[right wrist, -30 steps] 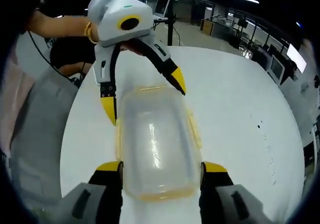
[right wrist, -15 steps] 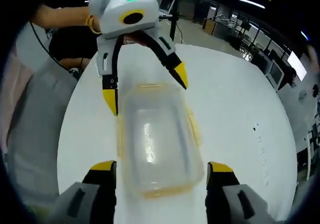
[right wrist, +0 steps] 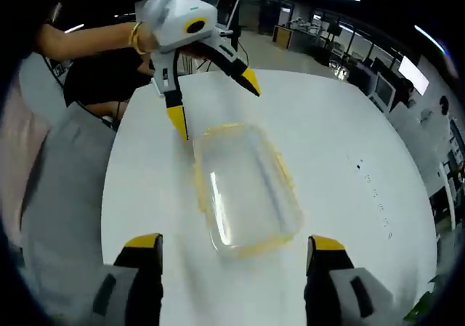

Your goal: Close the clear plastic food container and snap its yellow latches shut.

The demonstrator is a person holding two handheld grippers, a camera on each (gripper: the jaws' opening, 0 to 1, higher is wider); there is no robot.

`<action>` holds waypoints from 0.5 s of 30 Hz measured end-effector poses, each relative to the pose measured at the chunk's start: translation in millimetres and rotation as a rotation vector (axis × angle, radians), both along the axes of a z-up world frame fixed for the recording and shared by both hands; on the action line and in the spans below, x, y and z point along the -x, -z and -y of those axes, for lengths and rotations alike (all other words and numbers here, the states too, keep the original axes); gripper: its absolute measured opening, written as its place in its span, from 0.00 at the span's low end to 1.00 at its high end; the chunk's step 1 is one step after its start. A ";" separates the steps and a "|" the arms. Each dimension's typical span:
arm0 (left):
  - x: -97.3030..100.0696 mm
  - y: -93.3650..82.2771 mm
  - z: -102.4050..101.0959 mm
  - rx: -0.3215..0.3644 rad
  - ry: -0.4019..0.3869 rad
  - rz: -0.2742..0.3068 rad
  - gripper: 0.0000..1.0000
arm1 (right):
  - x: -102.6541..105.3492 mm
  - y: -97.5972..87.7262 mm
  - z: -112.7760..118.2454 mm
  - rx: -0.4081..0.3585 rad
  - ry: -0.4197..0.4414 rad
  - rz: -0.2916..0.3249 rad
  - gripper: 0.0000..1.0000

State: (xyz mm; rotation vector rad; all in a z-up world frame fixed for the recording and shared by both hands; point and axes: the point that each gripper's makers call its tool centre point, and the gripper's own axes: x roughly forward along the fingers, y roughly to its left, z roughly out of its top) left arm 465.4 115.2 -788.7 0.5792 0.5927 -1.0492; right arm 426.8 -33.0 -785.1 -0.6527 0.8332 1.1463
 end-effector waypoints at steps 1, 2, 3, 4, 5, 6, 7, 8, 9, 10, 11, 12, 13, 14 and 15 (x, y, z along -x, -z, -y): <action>2.1 -2.7 -0.1 0.004 0.001 0.006 0.79 | 1.5 -1.2 1.9 -0.001 0.008 0.002 0.84; 4.5 -5.3 -0.5 0.008 0.001 0.010 0.78 | 2.9 -2.4 3.9 -0.003 0.016 0.005 0.85; 8.5 -11.0 0.6 0.031 -0.001 0.011 0.77 | 4.3 -4.3 6.7 -0.007 0.030 0.013 0.86; 11.3 -15.0 1.2 0.048 -0.002 0.012 0.77 | 5.9 -5.6 8.5 -0.014 0.041 0.015 0.87; 14.0 -18.1 1.2 0.058 -0.004 0.012 0.78 | 7.1 -7.3 9.5 -0.025 0.054 0.018 0.87; 16.6 -20.7 0.8 0.065 -0.006 0.011 0.78 | 7.6 -10.6 9.3 -0.059 0.087 0.027 0.87; 20.6 -24.9 0.4 0.078 -0.009 0.013 0.79 | 8.5 -12.0 8.7 -0.084 0.112 0.022 0.88; 22.9 -26.6 0.4 0.086 -0.011 0.012 0.79 | 12.4 -12.8 8.8 -0.110 0.139 0.004 0.90; 25.2 -28.1 0.5 0.092 -0.009 0.013 0.79 | 13.5 -13.0 8.8 -0.118 0.151 0.000 0.92; 28.8 -28.3 0.1 0.093 -0.007 0.013 0.80 | 15.1 -14.0 8.8 -0.142 0.179 0.003 0.93; 31.2 -27.7 -0.6 0.088 -0.004 0.010 0.83 | 18.5 -14.4 9.7 -0.149 0.187 0.010 0.95; 35.0 -26.0 -3.3 0.076 -0.003 0.007 0.86 | 21.0 -14.8 10.2 -0.156 0.196 0.015 0.96; 37.6 -25.0 -5.2 0.074 -0.007 0.002 0.87 | 23.4 -15.2 10.3 -0.166 0.210 0.019 0.97; 42.8 -24.4 -7.9 0.081 -0.019 -0.011 0.87 | 27.8 -15.9 9.9 -0.185 0.227 0.020 0.97; 46.0 -24.7 -8.9 0.094 -0.029 -0.016 0.87 | 30.9 -16.2 9.5 -0.198 0.238 0.020 0.97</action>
